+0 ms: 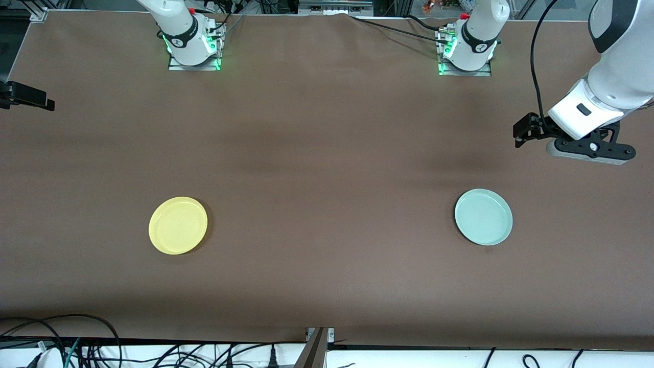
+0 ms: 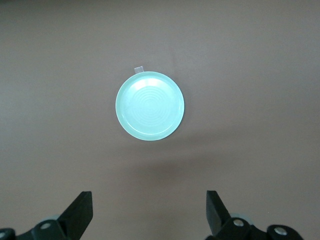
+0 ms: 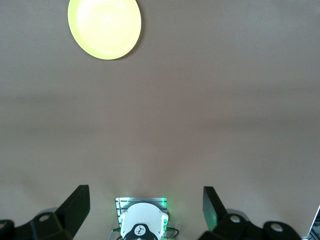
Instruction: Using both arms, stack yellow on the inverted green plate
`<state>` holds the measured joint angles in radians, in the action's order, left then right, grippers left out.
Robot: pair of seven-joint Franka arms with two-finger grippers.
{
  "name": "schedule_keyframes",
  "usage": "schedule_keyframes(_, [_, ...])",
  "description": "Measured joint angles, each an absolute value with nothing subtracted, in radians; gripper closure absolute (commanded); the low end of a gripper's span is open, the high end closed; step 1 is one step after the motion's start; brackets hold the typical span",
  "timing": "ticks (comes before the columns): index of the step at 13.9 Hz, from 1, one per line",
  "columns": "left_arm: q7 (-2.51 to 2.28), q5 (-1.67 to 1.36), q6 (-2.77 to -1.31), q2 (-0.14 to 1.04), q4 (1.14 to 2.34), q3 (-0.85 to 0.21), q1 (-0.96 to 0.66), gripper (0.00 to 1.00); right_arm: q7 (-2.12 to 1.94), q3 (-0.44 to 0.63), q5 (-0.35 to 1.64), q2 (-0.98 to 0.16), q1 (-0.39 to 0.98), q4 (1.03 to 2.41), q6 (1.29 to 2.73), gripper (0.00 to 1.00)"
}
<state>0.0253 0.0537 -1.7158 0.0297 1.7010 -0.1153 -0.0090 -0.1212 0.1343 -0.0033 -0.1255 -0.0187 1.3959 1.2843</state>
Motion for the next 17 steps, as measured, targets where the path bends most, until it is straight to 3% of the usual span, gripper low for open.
schedule_keyframes(17, [0.025, 0.053, -1.678, 0.048, 1.699, -0.108, -0.009, 0.00, -0.120, 0.130, -0.003, -0.152, -0.015, 1.386, 1.368, 0.00])
